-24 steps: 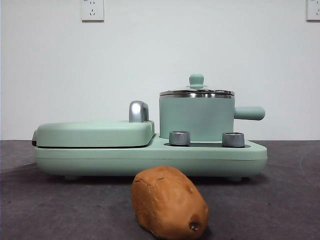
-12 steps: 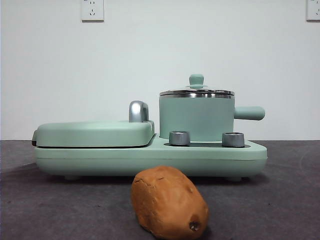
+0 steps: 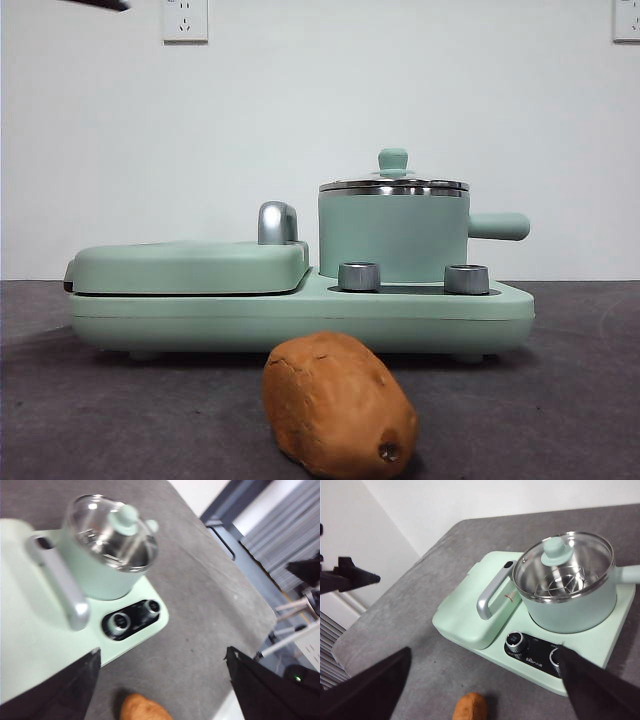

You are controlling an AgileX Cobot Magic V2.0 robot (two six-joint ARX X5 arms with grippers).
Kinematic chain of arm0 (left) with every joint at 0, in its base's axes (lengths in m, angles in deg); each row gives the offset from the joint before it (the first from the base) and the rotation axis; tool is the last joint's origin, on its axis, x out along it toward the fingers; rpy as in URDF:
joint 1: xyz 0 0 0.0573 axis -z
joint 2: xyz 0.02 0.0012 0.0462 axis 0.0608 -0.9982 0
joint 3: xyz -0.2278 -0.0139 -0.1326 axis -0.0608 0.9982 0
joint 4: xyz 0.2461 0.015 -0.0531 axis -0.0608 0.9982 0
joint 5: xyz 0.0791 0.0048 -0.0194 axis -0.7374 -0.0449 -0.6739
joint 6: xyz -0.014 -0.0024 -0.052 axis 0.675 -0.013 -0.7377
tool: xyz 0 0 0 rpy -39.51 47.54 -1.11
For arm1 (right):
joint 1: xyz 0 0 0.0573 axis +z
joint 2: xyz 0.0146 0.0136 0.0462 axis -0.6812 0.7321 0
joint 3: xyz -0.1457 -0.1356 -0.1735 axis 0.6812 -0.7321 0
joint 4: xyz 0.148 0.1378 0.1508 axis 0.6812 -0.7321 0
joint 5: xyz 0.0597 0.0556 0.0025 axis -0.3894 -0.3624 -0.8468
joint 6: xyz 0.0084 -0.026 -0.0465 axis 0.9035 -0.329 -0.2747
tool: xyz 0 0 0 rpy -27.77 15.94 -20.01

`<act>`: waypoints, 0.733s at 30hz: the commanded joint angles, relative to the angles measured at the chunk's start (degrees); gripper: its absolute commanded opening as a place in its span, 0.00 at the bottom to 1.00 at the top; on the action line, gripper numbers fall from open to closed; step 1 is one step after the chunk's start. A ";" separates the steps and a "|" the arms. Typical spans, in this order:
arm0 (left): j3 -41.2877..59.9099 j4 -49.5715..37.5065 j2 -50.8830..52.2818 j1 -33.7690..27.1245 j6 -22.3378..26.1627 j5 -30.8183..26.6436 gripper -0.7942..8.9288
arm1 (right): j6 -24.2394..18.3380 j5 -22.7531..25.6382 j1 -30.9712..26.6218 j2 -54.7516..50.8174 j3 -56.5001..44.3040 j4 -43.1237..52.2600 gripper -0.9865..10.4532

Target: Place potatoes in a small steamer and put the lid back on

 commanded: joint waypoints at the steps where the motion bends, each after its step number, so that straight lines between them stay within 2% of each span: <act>1: -3.74 -0.39 -3.52 2.16 2.01 0.26 0.51 | -0.09 0.15 0.09 0.77 0.87 0.31 0.52; 6: -11.96 2.43 -11.93 6.88 4.52 -2.91 0.51 | 0.13 -0.24 0.09 0.98 0.87 0.31 0.52; 10: -20.63 7.58 -19.91 10.82 7.76 -7.91 0.51 | 0.13 -0.24 0.09 0.96 0.87 -0.33 0.52; 18: -39.69 15.80 -37.27 18.03 12.87 -21.38 0.51 | 0.11 -0.24 0.09 0.96 0.87 -2.62 0.52; 22: -47.54 17.51 -45.18 20.59 13.77 -28.79 0.51 | 0.11 -0.22 0.09 0.96 0.87 -2.62 0.52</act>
